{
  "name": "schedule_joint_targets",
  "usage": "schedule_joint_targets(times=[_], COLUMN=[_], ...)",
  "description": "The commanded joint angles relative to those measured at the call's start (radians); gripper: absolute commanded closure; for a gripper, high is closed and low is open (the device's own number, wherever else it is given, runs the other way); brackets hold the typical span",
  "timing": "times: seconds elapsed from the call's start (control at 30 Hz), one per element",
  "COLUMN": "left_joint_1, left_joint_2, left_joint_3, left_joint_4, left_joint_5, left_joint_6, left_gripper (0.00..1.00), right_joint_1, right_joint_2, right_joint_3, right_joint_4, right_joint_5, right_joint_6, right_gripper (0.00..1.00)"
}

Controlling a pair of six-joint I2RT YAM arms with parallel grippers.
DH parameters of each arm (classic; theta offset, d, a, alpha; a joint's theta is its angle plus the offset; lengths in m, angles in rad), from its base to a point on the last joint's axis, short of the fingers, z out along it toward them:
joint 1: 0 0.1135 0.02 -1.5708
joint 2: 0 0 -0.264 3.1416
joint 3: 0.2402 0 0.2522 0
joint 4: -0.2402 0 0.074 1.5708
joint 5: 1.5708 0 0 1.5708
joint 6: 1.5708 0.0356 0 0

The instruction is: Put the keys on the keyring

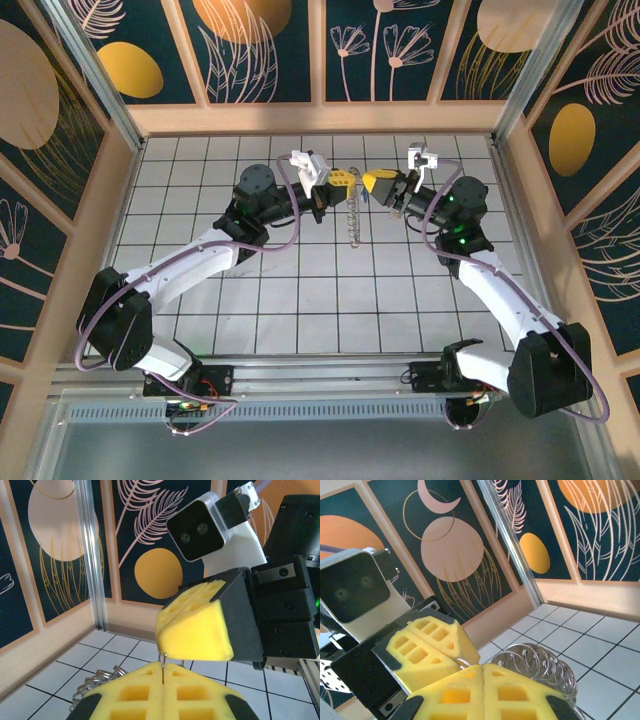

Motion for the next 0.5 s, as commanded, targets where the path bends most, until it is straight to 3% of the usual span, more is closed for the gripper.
schedule_joint_targets(times=[0.0,0.47], left_joint_1=[-0.005,-0.004], left_joint_2=[-0.047,-0.018], left_joint_3=[-0.002,-0.044], left_joint_4=[0.129,0.311], left_joint_5=[0.019,-0.022], left_joint_6=[-0.028,-0.139], left_gripper=[1.00,1.00], right_joint_1=[-0.014,-0.006], right_joint_2=[0.016,0.008], right_joint_3=[-0.026,-0.075], right_joint_4=[0.055,0.187], right_joint_5=[-0.025,-0.048], right_joint_6=[0.032,0.165], right_gripper=[1.00,1.00])
